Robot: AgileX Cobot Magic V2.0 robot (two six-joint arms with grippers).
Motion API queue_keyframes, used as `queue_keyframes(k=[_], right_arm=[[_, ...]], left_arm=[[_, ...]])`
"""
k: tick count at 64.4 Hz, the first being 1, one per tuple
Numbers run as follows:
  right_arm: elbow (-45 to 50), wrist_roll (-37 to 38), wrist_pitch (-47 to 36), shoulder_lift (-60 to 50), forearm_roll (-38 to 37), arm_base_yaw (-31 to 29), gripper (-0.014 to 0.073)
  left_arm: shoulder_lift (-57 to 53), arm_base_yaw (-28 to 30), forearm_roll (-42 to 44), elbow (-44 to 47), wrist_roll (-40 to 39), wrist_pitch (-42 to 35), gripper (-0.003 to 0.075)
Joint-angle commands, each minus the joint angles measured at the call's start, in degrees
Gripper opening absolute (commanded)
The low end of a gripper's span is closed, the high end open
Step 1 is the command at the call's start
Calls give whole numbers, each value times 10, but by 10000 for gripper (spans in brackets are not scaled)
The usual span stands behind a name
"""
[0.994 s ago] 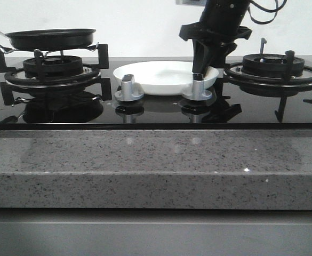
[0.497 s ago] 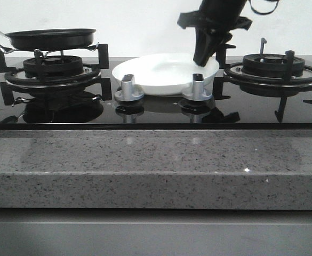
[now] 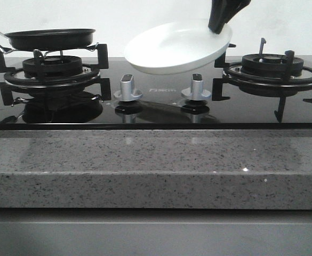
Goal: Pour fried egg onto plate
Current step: 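Lift the white plate with the right gripper and tilt it up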
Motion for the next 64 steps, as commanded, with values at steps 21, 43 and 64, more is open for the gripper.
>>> queue_keyframes(k=[21,43,64], right_arm=[[123,-27,13,-127,106,18,-66],[411,-33,-176,-274,107,58,-66],[469,-33,-217,-305,109,58,-66]], left_arm=[[5,-4,-1,-20,-5,-50,692],[5,-4,-1,-20,-5,-50,692],[5,-4,-2,-20,-5,-50,692]])
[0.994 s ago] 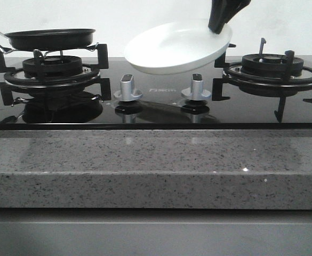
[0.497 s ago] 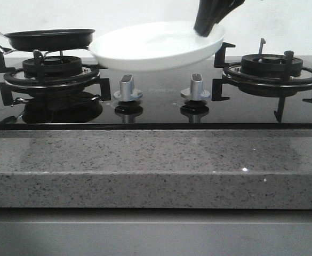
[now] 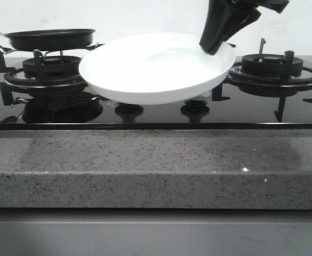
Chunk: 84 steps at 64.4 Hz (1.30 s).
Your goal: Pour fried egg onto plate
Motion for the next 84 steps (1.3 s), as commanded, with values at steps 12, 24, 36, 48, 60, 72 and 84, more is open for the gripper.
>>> queue_keyframes(k=[12,24,36,48,60,72,84], right_arm=[[-12,-6,-30,-29,18,0,-66],[-12,-6,-30,-29,18,0,-66],[-12,-6,-30,-29,18,0,-66],[-12,-6,-30,-29,18,0,-66],[-12,-6,-30,-29,18,0,-66],[-12,-6,-30,-29,18,0,-66],[-12,-6,-30,-29,18,0,-66]], left_arm=[[5,-4,-2,-20,-5,-50,692],[5,-4,-11,-20,-5,-56,692],[36,-4,-128,-24,-5,-50,692],[138,2,-278,-77,-5,-51,692],[264,50,-343,-169,-5,0,692],[388,120,-455,-260,50,92,691],[513,193,-696,-331,195,220,692]])
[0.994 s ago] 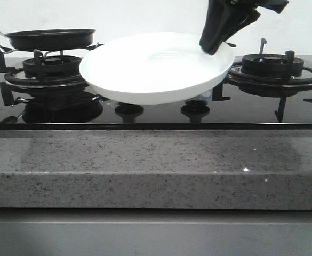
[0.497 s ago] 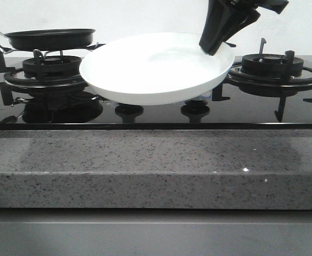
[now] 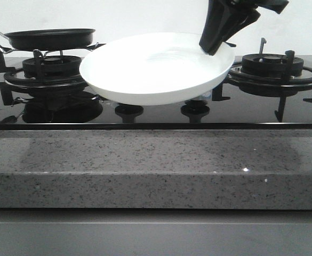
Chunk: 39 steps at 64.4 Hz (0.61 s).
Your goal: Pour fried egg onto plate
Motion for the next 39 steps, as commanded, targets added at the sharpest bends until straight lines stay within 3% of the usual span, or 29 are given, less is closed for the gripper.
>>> queue_keyframes(k=[1,39], right_arm=[[-14,-4,-27,-29,18,0,-66],[-14,-4,-27,-29,18,0,-66]], left_arm=[[41,29,-134,-46,62,41,692],[232,40,-191,-178,82,78,691]])
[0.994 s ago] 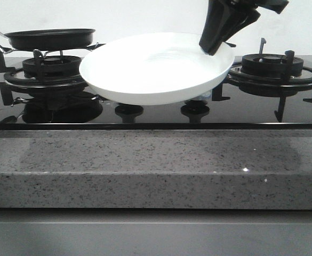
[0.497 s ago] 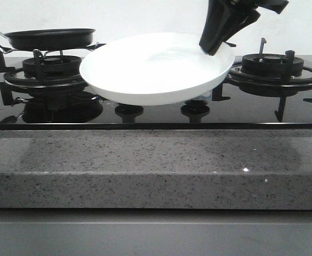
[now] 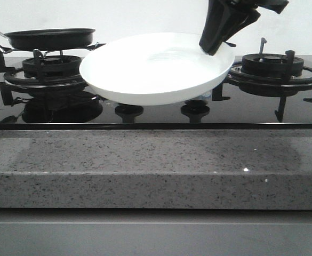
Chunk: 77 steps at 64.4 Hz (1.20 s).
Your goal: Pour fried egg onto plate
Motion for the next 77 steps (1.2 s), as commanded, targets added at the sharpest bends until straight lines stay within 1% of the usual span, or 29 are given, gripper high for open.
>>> queue_keyframes(k=[1,16,26,31,36,45,46,53,54,57,69,74,77], right_arm=[[-14,-4,-27,-29,18,0,-66],[-14,-4,-27,-29,18,0,-66],[-14,-4,-27,-29,18,0,-66],[-14,-4,-27,-29,18,0,-66],[-14,-4,-27,-29,18,0,-66],[-14,-4,-27,-29,18,0,-66],[-14,-4,-27,-29,18,0,-66],[-14,-4,-27,-29,18,0,-66],[-14,-4,-27,-29,18,0,-66],[-14,-4,-27,-29,18,0,-66],[-14,-4,-27,-29,18,0,-66],[-14,-4,-27,-29,18,0,-66],[-14,-4,-27,-29,18,0,-66]], left_arm=[[-11,1,-50,-28,2,7,691],[26,-1,-71,-54,2,18,691],[27,-1,-80,-57,2,14,690],[27,-1,-80,-57,2,18,662],[27,-1,-80,-57,2,22,598],[27,-1,-80,-57,2,30,420],[27,-1,-80,-57,2,30,391],[27,-1,-80,-57,2,31,267],[27,-1,-80,-57,2,31,259],[27,-1,-80,-57,2,31,197],[27,-1,-80,-57,2,32,53],[27,-1,-80,-57,2,36,-21],[26,-1,-80,-57,2,37,-20]])
